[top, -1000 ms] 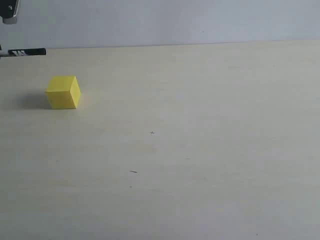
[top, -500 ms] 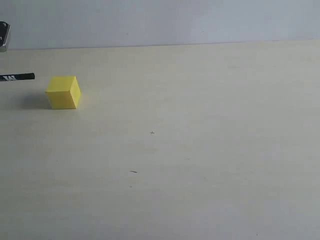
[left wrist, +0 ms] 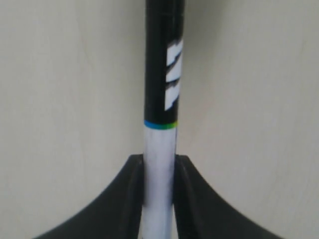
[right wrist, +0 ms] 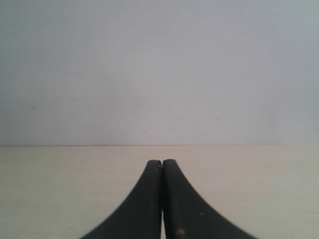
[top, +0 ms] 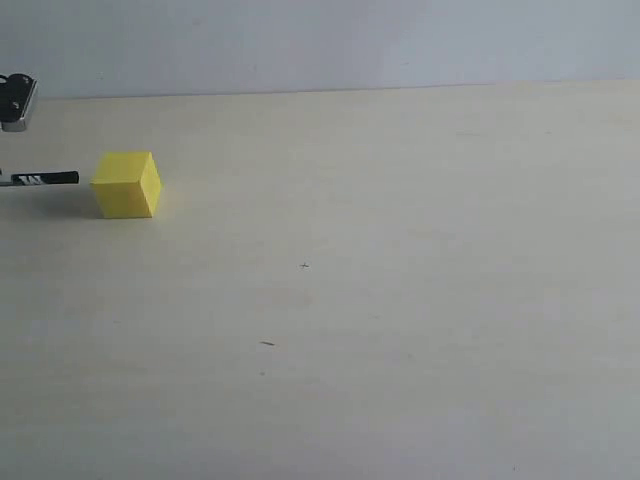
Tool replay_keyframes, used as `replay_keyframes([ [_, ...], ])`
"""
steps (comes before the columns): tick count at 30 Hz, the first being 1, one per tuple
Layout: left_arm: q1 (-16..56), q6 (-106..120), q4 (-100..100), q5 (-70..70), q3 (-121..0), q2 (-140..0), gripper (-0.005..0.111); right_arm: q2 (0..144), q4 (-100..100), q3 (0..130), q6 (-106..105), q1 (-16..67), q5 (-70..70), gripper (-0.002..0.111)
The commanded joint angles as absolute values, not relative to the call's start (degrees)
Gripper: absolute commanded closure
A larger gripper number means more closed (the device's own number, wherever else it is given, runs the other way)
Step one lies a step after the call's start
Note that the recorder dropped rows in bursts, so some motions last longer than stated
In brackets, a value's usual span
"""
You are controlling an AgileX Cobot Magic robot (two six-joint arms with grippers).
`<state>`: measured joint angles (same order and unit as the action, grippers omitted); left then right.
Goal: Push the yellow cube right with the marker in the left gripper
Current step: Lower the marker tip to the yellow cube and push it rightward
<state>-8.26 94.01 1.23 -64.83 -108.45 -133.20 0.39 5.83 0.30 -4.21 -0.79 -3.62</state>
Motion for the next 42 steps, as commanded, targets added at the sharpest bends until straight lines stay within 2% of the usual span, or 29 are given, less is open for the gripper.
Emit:
replay_keyframes([
  [1, -5.8, 93.8, 0.8, -64.6, -108.3, -133.6, 0.107, 0.0, 5.8, 0.0, -4.4, -1.1, -3.3, 0.108],
  [9, 1.7, 93.8, 0.0, -63.2, -108.3, -133.7, 0.107, 0.0, 5.8, 0.0, -4.4, -1.1, -3.3, 0.108],
  [24, -4.0, 91.3, 0.0, -65.6, -108.3, -133.7, 0.107, 0.0, 5.8, 0.0, -4.4, -1.1, -3.3, 0.108],
  [37, 6.1, 91.3, -3.7, -64.2, -108.3, -133.7, 0.107, 0.0, 5.8, 0.0, -4.4, -1.1, -3.3, 0.108],
  [42, 6.4, 91.4, -3.0, -63.5, -108.4, -133.7, 0.107, 0.0, 5.8, 0.0, -4.4, -1.1, -3.3, 0.108],
])
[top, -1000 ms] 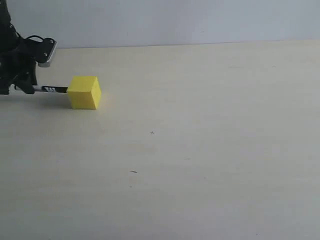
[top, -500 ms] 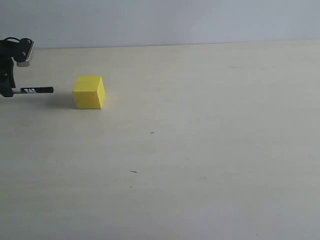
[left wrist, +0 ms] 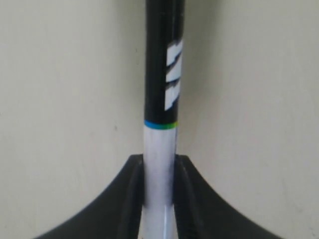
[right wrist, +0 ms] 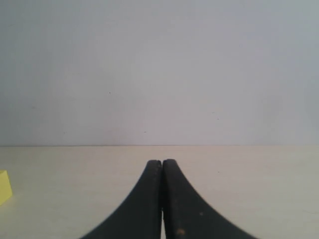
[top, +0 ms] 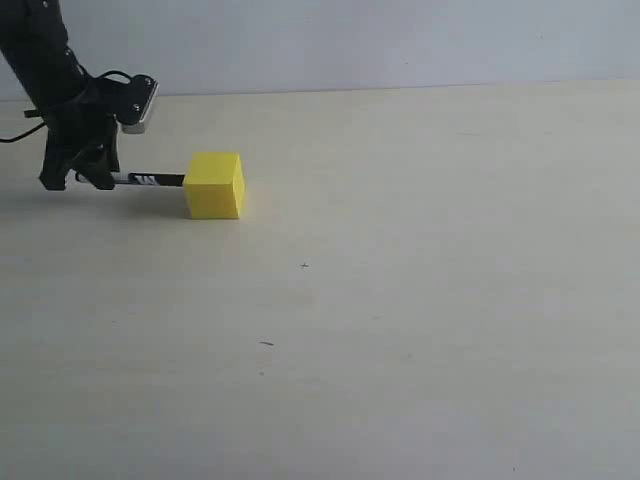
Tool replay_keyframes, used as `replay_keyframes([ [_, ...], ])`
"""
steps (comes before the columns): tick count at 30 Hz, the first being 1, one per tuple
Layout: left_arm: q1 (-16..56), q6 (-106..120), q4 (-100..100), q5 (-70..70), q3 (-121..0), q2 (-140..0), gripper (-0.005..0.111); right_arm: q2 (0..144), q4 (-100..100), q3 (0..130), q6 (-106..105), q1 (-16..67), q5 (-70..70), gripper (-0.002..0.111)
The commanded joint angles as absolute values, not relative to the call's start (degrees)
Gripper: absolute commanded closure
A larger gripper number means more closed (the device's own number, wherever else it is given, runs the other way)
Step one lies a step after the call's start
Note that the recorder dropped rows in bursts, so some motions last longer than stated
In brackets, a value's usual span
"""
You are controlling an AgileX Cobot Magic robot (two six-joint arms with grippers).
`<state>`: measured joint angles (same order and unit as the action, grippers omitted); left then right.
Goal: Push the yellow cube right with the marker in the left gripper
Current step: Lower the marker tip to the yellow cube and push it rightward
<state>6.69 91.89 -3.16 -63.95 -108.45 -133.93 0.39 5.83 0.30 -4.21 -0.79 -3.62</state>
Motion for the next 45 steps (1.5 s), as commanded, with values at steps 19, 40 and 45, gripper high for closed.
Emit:
replay_keyframes([
  [19, 10.6, 91.2, -4.4, -64.6, -108.6, -133.7, 0.107, 0.0, 5.8, 0.0, -4.4, -1.1, -3.3, 0.108],
  [40, 9.8, 85.2, -6.7, -64.5, -108.6, -133.7, 0.107, 0.0, 5.8, 0.0, -4.4, -1.1, -3.3, 0.108],
  [45, 14.7, 85.1, -6.7, -59.8, -108.6, -133.8, 0.107, 0.0, 5.8, 0.0, -4.4, -1.1, -3.3, 0.108],
])
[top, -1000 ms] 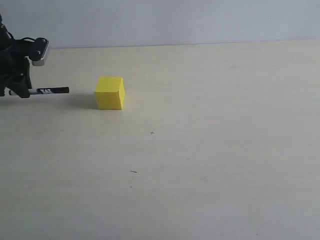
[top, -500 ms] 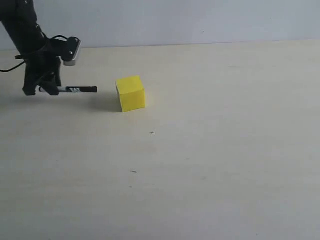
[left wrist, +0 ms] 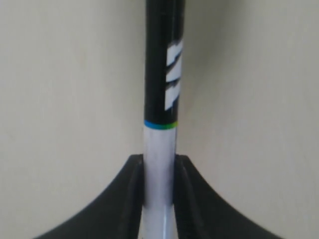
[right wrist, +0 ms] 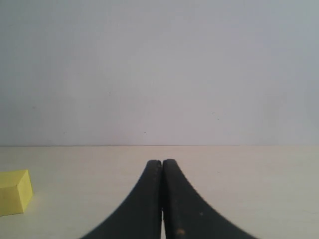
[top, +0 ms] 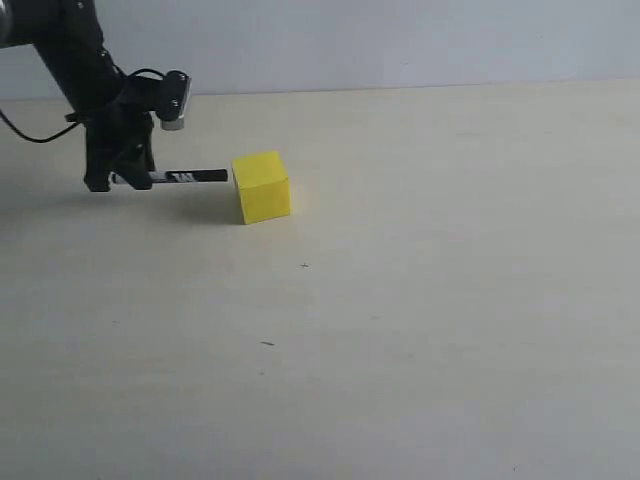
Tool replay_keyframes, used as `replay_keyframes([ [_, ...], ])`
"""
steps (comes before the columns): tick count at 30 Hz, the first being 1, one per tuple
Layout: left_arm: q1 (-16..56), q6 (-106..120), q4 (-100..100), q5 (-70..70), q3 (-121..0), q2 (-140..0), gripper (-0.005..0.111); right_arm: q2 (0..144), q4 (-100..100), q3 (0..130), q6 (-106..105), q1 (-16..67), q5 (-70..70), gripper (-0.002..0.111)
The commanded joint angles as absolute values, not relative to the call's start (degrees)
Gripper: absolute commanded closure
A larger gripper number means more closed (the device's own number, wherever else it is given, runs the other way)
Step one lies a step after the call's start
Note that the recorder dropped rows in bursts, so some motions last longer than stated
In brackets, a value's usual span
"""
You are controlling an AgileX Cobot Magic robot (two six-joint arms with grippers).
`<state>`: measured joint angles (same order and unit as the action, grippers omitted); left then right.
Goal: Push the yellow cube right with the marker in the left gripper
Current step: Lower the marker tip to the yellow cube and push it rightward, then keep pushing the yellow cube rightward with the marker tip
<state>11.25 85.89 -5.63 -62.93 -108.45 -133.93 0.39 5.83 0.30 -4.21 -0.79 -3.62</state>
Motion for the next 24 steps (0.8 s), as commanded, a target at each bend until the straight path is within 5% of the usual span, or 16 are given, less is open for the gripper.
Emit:
replay_keyframes([
  [1, 15.6, 85.1, -6.7, -59.3, -108.6, -133.8, 0.107, 0.0, 5.8, 0.0, -4.4, -1.1, -3.3, 0.108],
  [7, 17.2, 85.1, -6.4, -56.8, -108.6, -133.9, 0.107, 0.0, 5.8, 0.0, -4.4, -1.1, -3.3, 0.108],
  [16, 10.2, 91.4, -9.3, -60.7, -108.6, -133.9, 0.107, 0.0, 5.8, 0.0, -4.4, -1.1, -3.3, 0.108],
  [24, 14.9, 90.7, -8.5, -63.5, -112.7, -136.0, 0.107, 0.0, 5.8, 0.0, -4.4, -1.1, -3.3, 0.108],
])
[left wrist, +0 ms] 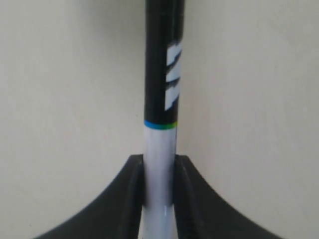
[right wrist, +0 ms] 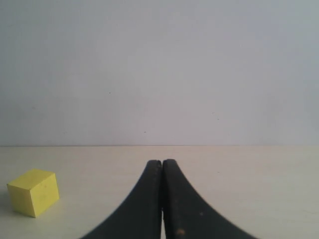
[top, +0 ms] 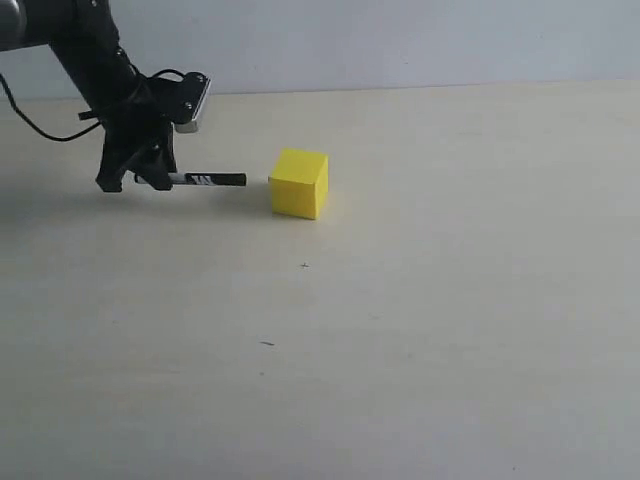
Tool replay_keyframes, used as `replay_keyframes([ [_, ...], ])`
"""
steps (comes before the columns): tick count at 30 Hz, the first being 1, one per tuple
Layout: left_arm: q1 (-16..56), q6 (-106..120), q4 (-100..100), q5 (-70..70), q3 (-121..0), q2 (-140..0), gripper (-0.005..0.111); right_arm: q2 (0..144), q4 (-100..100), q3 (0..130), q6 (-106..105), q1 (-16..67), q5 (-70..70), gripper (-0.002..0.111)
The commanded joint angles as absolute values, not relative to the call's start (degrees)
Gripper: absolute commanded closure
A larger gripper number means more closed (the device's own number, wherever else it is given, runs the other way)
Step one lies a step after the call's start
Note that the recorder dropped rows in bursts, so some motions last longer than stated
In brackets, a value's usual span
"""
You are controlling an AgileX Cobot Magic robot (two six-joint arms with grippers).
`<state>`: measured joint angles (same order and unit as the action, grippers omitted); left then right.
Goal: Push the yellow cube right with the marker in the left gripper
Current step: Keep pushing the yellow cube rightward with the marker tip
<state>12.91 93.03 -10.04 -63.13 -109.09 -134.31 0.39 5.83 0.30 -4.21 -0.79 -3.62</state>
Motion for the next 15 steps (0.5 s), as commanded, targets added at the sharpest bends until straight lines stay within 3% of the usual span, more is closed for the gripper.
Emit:
replay_keyframes([
  [1, 15.2, 90.1, -8.5, -64.1, -113.8, -136.7, 0.107, 0.0, 5.8, 0.0, -4.4, -1.1, -3.3, 0.108],
  [6, 19.3, 89.7, -8.4, -66.7, -117.3, -138.7, 0.107, 0.0, 5.8, 0.0, -4.4, -1.1, -3.3, 0.108],
  [15, 17.7, 88.1, -8.6, -69.0, -117.4, -138.7, 0.107, 0.0, 5.8, 0.0, -4.4, -1.1, -3.3, 0.108],
])
